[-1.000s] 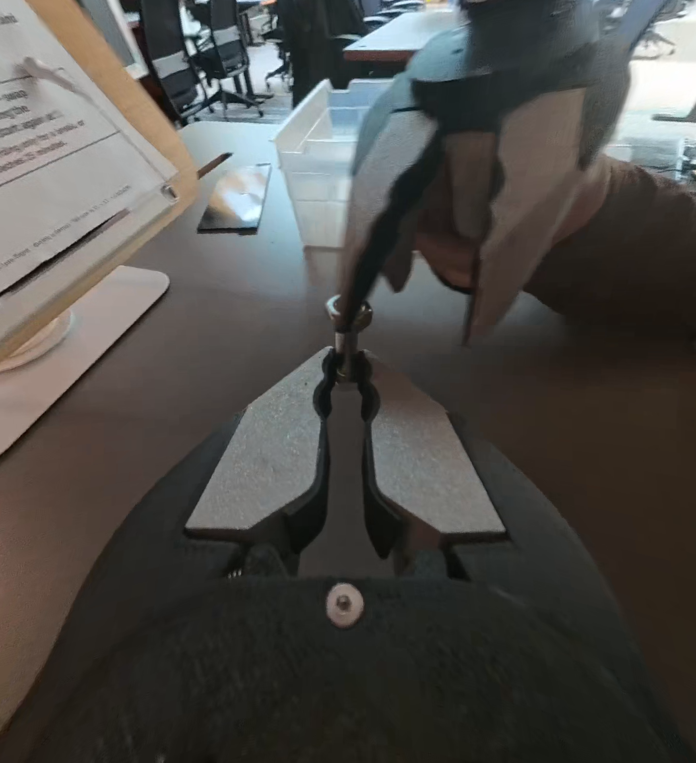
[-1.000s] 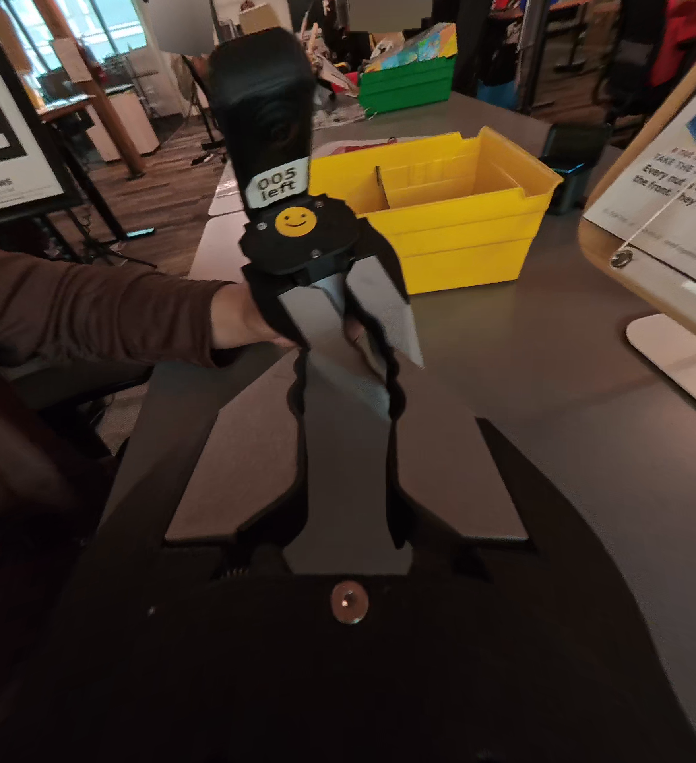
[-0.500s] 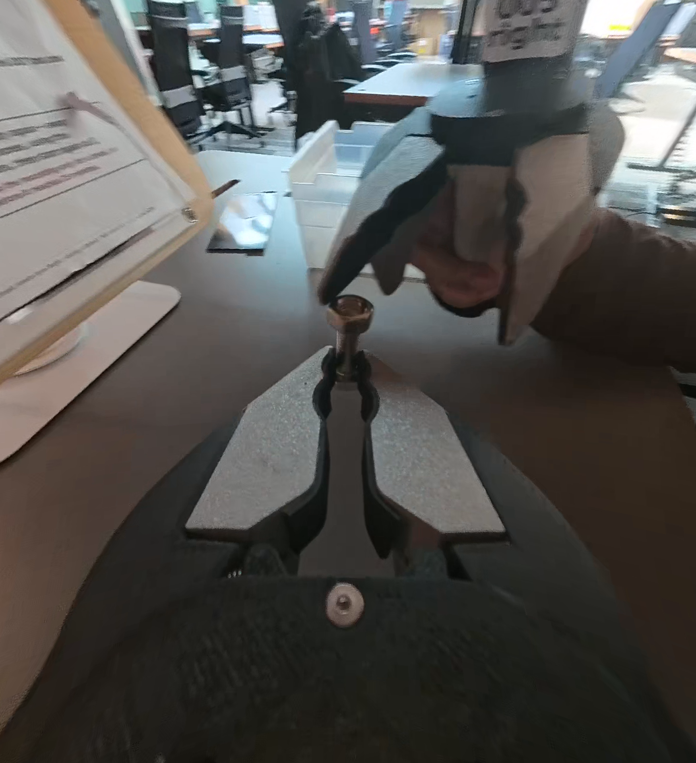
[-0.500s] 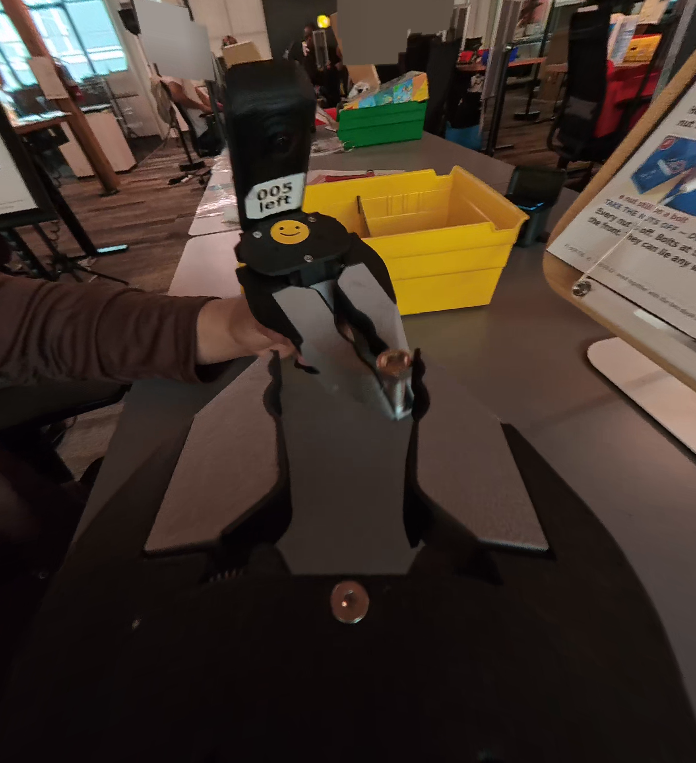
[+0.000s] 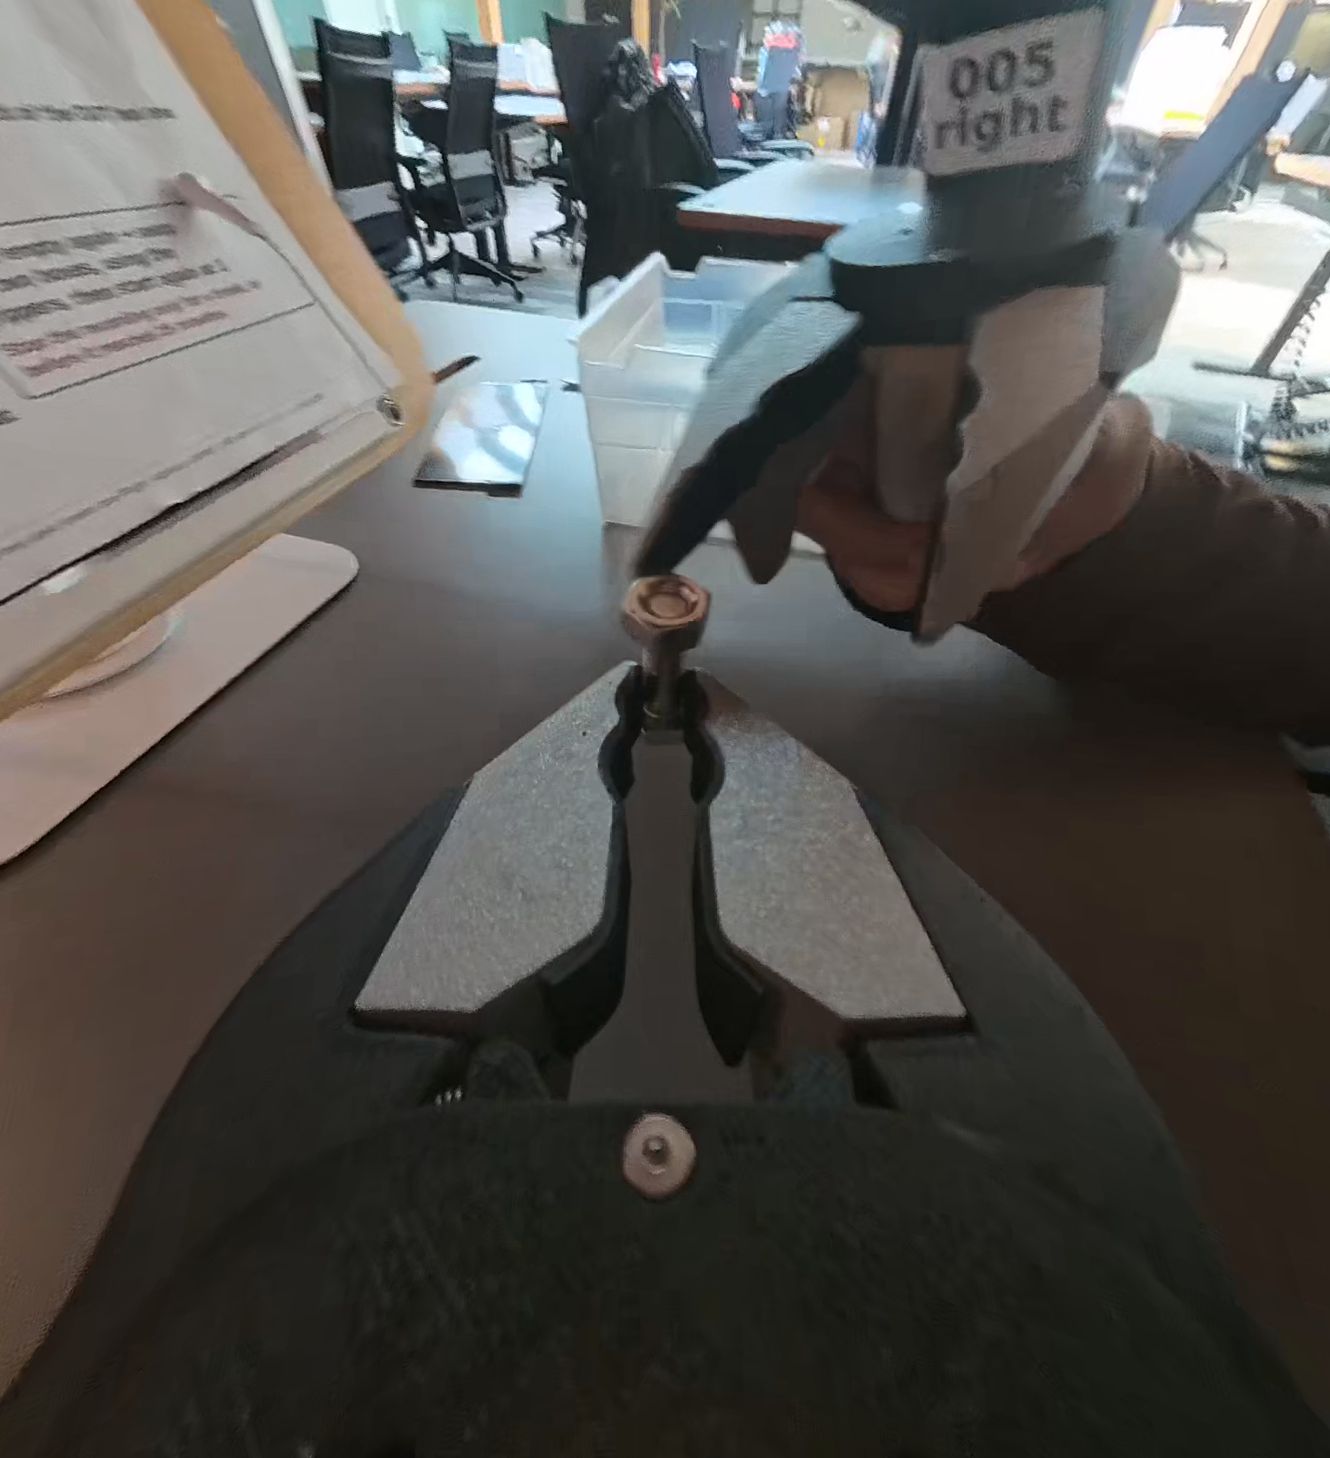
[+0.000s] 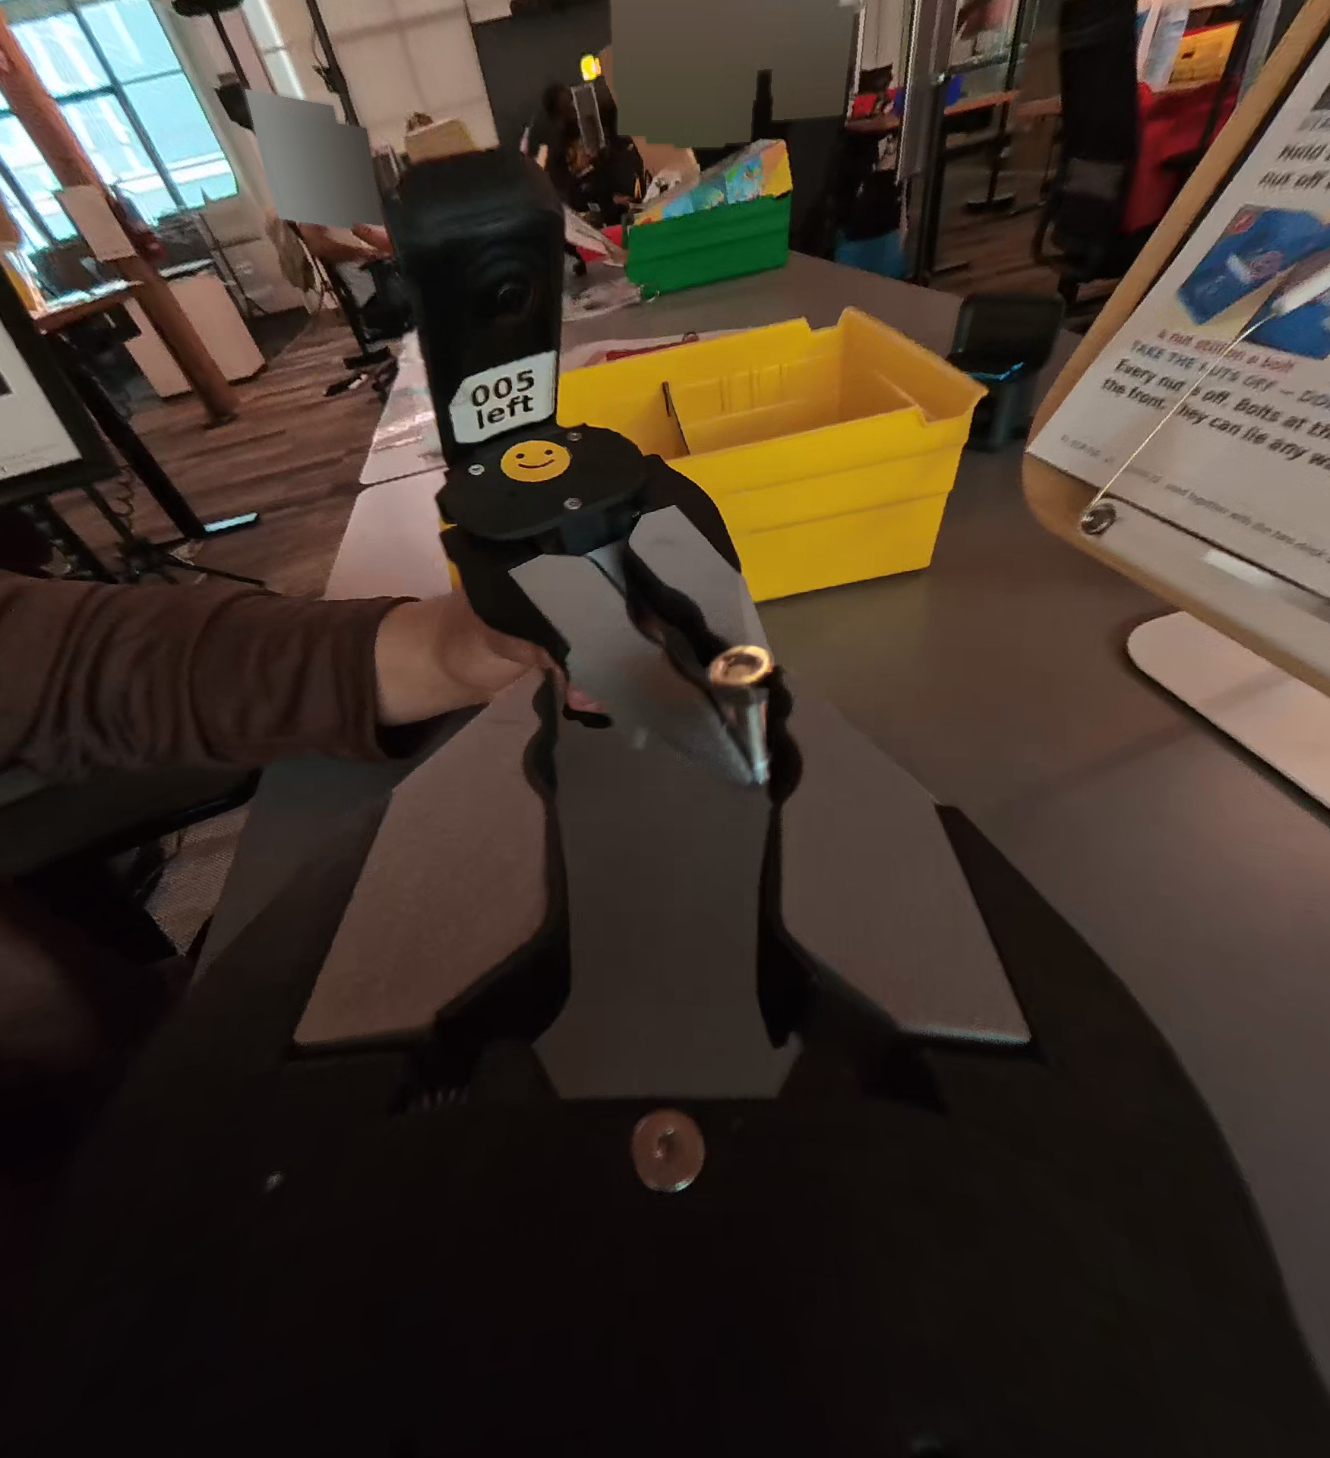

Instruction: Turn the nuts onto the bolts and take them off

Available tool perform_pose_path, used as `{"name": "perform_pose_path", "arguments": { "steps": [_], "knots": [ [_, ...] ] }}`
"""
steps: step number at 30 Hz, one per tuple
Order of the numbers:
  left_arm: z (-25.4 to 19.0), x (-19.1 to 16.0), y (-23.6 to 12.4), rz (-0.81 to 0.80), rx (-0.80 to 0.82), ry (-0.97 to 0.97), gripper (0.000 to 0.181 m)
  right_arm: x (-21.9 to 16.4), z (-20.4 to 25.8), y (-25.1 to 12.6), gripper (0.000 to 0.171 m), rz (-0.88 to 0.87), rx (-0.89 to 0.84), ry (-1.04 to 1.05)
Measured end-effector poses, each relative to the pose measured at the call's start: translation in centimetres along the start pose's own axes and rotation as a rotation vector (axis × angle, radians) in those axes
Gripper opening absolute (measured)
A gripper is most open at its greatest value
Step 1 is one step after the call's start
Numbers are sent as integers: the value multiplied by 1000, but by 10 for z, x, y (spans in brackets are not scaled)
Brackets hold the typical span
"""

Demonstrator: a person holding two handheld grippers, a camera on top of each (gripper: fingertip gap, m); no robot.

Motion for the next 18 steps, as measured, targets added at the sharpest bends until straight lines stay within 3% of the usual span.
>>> {"name": "perform_pose_path", "arguments": {
  "steps": [1,2,6,7,9,12,13,14,18],
  "knots": [
    [5,2,-3,-15,16,-19,8,4,3,-5,29,-31,29,-7],
    [8,3,-5,-20,18,-33,8,9,4,-9,23,-76,49,-2],
    [-4,-4,1,12,-42,-2,8,3,-14,-8,55,-58,-67,34],
    [-9,-5,4,22,-50,15,8,-2,-13,-4,56,-34,-62,41],
    [-9,-5,7,23,-33,18,8,-7,-2,5,45,4,15,36],
    [7,-2,0,0,25,-31,8,-9,-5,3,45,38,-32,-7],
    [14,-2,-3,-3,56,-45,8,-8,-3,1,25,25,-12,-12],
    [18,-2,-5,-1,60,-54,8,-5,-3,-1,23,-6,-1,2],
    [4,-2,-2,-1,-47,-77,8,-10,-16,2,54,-11,-73,67]
  ]
}}
Point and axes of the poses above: each gripper's, where its closed fingertips meet, y out along the fingers, x out of its top, z = x × y across the jaws, the point moved 3 cm from there along -y, back along the fingers, and after that the axes turned 15 degrees about -y, right-handed, at the moved point
